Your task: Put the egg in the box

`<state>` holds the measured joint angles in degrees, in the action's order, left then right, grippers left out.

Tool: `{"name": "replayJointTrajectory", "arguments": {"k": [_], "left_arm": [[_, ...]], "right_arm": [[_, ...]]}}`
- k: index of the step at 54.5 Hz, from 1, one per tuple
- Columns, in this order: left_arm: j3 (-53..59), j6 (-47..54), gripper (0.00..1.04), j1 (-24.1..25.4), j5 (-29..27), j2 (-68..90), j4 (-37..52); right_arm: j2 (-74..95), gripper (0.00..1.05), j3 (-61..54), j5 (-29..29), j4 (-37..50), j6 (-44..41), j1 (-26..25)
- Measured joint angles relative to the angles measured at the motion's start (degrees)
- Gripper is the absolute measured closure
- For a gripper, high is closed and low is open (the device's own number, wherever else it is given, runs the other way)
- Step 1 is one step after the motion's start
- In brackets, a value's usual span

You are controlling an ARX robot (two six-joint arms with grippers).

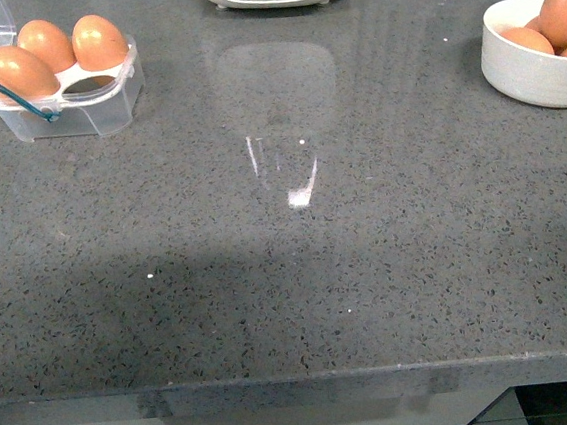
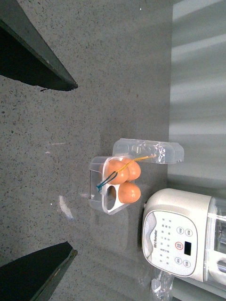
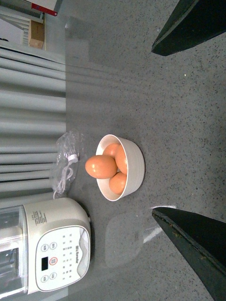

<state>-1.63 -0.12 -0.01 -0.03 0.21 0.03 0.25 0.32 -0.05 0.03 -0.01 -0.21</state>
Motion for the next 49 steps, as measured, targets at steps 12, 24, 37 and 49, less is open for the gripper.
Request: {"name": "replayJointTrajectory", "arguments": {"k": [12,24,37,49], "left_arm": [[0.02,0.00,0.07,0.00,0.00,0.02,0.00],[0.02,0.00,0.07,0.00,0.00,0.02,0.00],[0.02,0.00,0.07,0.00,0.00,0.02,0.00],[0.02,0.00,0.07,0.00,0.00,0.02,0.00]], "right_arm": [[0.00,0.07,0.00,0.00,0.00,0.00,0.00],[0.00,0.07,0.00,0.00,0.00,0.00,0.00],[0.00,0.07,0.00,0.00,0.00,0.00,0.00],[0.00,0.07,0.00,0.00,0.00,0.00,0.00]]}}
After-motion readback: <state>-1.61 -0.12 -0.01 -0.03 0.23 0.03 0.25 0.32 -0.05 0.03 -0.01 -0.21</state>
